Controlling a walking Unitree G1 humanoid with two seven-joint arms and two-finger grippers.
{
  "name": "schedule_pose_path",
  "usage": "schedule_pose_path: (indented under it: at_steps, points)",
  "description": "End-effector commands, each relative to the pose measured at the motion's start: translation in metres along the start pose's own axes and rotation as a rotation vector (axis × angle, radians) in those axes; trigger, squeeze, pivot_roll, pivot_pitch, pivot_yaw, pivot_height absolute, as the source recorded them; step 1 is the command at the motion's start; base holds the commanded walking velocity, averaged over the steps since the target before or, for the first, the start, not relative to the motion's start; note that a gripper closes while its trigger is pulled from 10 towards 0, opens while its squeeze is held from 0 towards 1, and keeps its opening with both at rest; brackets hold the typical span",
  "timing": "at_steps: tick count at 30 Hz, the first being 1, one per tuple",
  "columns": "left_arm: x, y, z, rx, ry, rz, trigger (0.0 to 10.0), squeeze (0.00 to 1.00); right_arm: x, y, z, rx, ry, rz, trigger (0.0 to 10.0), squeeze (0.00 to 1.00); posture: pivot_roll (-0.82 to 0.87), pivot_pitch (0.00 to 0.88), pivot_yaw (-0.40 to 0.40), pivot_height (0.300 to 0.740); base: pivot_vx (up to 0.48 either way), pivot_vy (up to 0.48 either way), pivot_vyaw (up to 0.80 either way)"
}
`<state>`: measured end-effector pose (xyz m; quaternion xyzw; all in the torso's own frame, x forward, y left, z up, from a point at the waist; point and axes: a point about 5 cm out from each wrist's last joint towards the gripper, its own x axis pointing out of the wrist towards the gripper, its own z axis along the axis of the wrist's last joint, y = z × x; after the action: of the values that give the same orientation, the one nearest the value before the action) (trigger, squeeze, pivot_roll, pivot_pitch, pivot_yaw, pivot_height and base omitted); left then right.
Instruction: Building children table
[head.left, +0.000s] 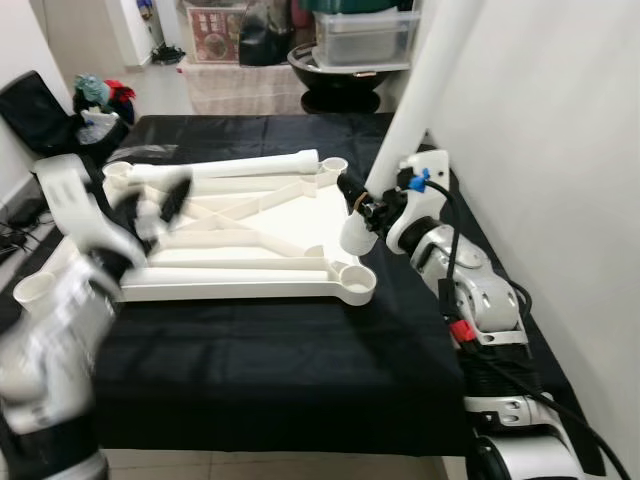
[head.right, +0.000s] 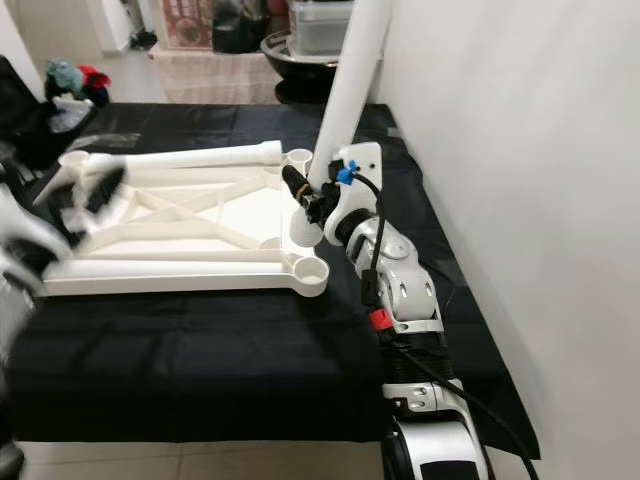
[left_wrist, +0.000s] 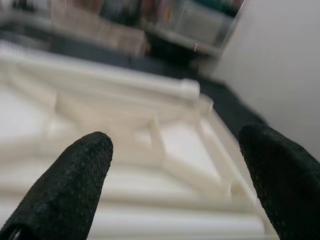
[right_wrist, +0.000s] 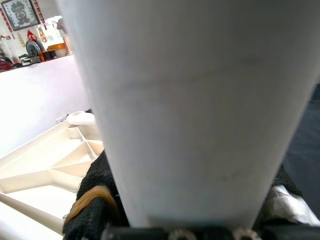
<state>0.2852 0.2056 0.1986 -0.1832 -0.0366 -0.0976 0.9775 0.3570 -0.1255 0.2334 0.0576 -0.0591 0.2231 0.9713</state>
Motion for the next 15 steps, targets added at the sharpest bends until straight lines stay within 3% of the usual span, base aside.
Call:
schedule_pose_path:
  at_steps: [1,2,3,6,8,10,15]
  points:
    - [-0.006,-0.013,-0.003,0.026,-0.006,-0.017,10.0,0.0,-0.002,0.006,0.003,0.008,-0.037,0.013,10.0,0.0,-0.04,0.062,0.002,0.74,0.0,0.0,0.0]
    - [-0.006,-0.013,-0.003,0.026,-0.006,-0.017,10.0,0.0,-0.002,0.006,0.003,0.008,-0.037,0.013,10.0,0.0,-0.04,0.062,0.002,0.74,0.0,0.0,0.0]
    - [-0.012,-0.021,-0.016,0.01,0.034,-0.042,10.0,0.0,-0.004,0.008,0.002,-0.001,-0.037,0.026,10.0,0.0,-0.04,0.079,0.001,0.74,0.0,0.0,0.0]
    - [-0.012,-0.021,-0.016,0.01,0.034,-0.042,10.0,0.0,-0.004,0.008,0.002,-0.001,-0.037,0.026,10.0,0.0,-0.04,0.079,0.001,0.74,0.0,0.0,0.0]
    - [-0.036,-0.049,-0.042,0.119,0.136,-0.215,10.0,0.0,0.001,0.015,0.006,-0.064,-0.046,0.108,10.0,0.0,-0.05,0.157,0.015,0.74,0.0,0.0,0.0]
    - [-0.06,-0.068,-0.062,0.201,0.219,-0.349,10.0,0.0,0.011,0.023,0.012,-0.113,-0.047,0.234,10.0,0.0,-0.04,0.193,0.015,0.74,0.0,0.0,0.0]
    - [-0.075,-0.08,-0.065,0.223,0.241,-0.422,10.0,0.0,0.014,0.031,0.016,-0.153,-0.042,0.388,10.0,0.0,-0.03,0.23,0.011,0.74,0.0,0.0,0.0]
